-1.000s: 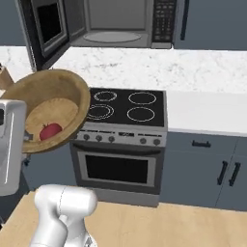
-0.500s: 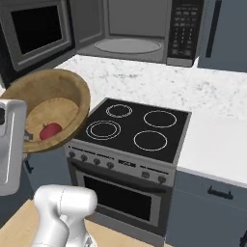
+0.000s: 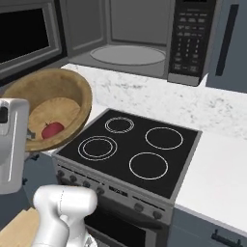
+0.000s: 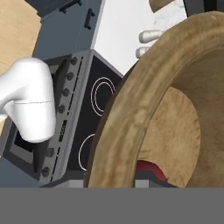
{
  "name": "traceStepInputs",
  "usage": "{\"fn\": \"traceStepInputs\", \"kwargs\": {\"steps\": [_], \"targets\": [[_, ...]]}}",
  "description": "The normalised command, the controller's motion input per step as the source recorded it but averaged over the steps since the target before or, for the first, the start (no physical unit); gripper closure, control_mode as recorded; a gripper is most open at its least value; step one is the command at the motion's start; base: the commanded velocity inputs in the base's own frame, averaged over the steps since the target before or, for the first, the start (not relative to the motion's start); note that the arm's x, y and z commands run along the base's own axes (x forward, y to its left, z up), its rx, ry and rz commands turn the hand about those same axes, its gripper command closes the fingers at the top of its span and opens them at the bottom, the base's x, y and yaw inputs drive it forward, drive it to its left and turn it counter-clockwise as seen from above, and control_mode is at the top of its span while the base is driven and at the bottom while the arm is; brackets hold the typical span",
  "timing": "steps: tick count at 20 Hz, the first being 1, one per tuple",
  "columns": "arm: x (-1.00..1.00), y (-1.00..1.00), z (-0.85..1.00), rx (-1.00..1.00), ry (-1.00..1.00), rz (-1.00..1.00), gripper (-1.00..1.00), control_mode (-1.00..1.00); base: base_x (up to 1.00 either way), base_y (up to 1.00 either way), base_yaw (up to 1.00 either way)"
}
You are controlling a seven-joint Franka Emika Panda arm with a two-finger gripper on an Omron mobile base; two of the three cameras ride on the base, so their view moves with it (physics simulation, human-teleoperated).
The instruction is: Pick the tomato from the sink and place it in the bowl. Then pick the bowl and place it in the microwave. Then close the microwave door and press the start button.
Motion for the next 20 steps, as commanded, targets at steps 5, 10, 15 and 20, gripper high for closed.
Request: {"fn": "traceStepInputs", "kwargs": {"steps": [5, 10, 15, 20], "targets": [[0.00, 0.00, 0.00, 0.00, 0.00, 0.00, 1.00, 1.00, 0.47, -0.08, 0.19], [0.00, 0.00, 0.00, 0.00, 0.00, 0.00, 1.00, 1.00, 0.50, -0.24, 0.21], [0.00, 0.00, 0.00, 0.00, 0.00, 0.00, 1.00, 1.00, 0.03, -0.26, 0.22], [0.00, 0.00, 0.00, 0.00, 0.00, 0.00, 1.00, 1.00, 0.31, -0.28, 0.19]]}}
